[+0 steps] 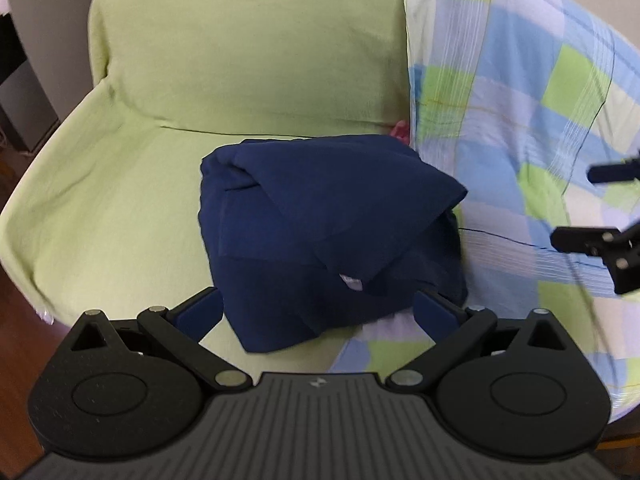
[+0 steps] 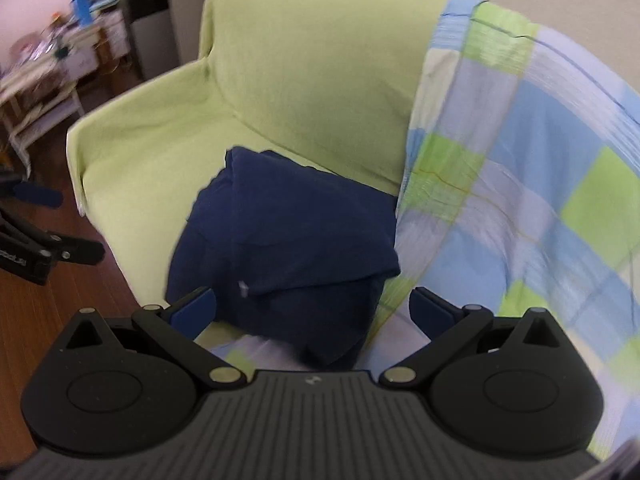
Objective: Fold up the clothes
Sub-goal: 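Grasp the navy shirt with the left tool while the right tool grasps it too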
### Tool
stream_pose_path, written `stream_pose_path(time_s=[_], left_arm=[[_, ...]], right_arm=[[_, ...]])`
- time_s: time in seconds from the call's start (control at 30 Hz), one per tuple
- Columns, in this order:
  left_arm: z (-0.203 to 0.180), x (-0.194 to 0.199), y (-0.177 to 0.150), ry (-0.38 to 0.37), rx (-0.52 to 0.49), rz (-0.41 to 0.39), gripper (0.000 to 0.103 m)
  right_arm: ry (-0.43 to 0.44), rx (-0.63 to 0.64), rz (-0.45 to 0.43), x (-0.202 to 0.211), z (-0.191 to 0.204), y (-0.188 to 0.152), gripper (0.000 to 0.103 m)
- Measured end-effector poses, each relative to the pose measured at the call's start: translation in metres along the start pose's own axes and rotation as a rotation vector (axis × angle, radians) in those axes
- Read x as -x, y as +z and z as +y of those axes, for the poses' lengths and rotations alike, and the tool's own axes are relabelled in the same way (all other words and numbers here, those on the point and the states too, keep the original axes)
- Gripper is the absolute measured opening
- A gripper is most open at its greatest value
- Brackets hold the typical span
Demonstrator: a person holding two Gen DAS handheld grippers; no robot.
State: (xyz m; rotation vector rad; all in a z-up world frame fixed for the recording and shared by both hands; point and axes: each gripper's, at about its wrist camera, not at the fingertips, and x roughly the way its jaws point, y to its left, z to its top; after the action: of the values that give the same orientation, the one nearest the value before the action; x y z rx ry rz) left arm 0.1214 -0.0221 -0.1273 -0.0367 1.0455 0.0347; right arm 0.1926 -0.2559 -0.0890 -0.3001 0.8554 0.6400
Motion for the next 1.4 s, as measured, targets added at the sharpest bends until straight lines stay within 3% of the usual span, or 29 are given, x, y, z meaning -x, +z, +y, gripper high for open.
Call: stream_pose_path(time_s=[0.13,0.23,0.33,0.37,0.47,0.53,0.67,0.8,0.9,0.97,1.03,1.2,1.27,1.4], left_arm=[[0.003,-0.047,0.009,-0.036,-0.005,0.039,0.089],[0.008,-0.078,0.015,-0.048,-0.034,0.048,0.088],[0.016,-0.116,0.020,-0.041,-0.104,0.046,0.084],[0.018,-0.126,0.020,-0.023,-0.155,0.038,0.083],[0.028,-0.159,0.015,0.036,-0.318,0.006,0.083],[0.034,-0.173,0.012,0.047,-0.369,-0.004,0.083],[0.043,-0.212,0.000,0.073,-0.529,-0.041,0.083],[0.037,-0.230,-0.008,0.094,-0.682,-0.125,0.085],[0.029,-0.231,-0.011,0.092,-0.782,-0.217,0.087],[0.024,-0.233,-0.011,0.097,-0.863,-0.261,0.089],[0.020,-0.234,-0.012,0.105,-0.943,-0.290,0.090],[0.011,-0.222,-0.021,0.136,-1.119,-0.361,0.088],[0.002,-0.209,-0.024,0.108,-1.182,-0.403,0.087],[-0.011,-0.189,-0.013,0.023,-1.164,-0.433,0.087]], right_arm=[[0.006,0.118,0.040,-0.051,-0.021,0.001,0.100],[0.030,0.184,0.052,-0.080,-0.025,-0.001,0.097],[0.036,0.311,0.057,-0.111,-0.013,-0.011,0.083],[0.029,0.377,0.057,-0.125,-0.006,-0.017,0.076],[-0.004,0.557,0.054,-0.164,0.014,-0.034,0.074],[-0.060,0.678,0.039,-0.193,0.025,-0.047,0.072],[-0.168,0.773,0.012,-0.237,0.031,-0.056,0.072],[-0.204,0.806,-0.069,-0.250,0.033,-0.052,0.063],[-0.170,0.803,-0.142,-0.244,0.033,-0.043,0.044],[-0.133,0.806,-0.148,-0.242,0.033,-0.036,0.024],[-0.108,0.793,-0.145,-0.242,0.031,-0.031,0.012],[-0.030,0.676,-0.160,-0.223,0.015,-0.004,0.005],[-0.013,0.636,-0.181,-0.212,0.010,0.003,0.004],[0.002,0.533,-0.243,-0.188,-0.011,0.025,0.004]])
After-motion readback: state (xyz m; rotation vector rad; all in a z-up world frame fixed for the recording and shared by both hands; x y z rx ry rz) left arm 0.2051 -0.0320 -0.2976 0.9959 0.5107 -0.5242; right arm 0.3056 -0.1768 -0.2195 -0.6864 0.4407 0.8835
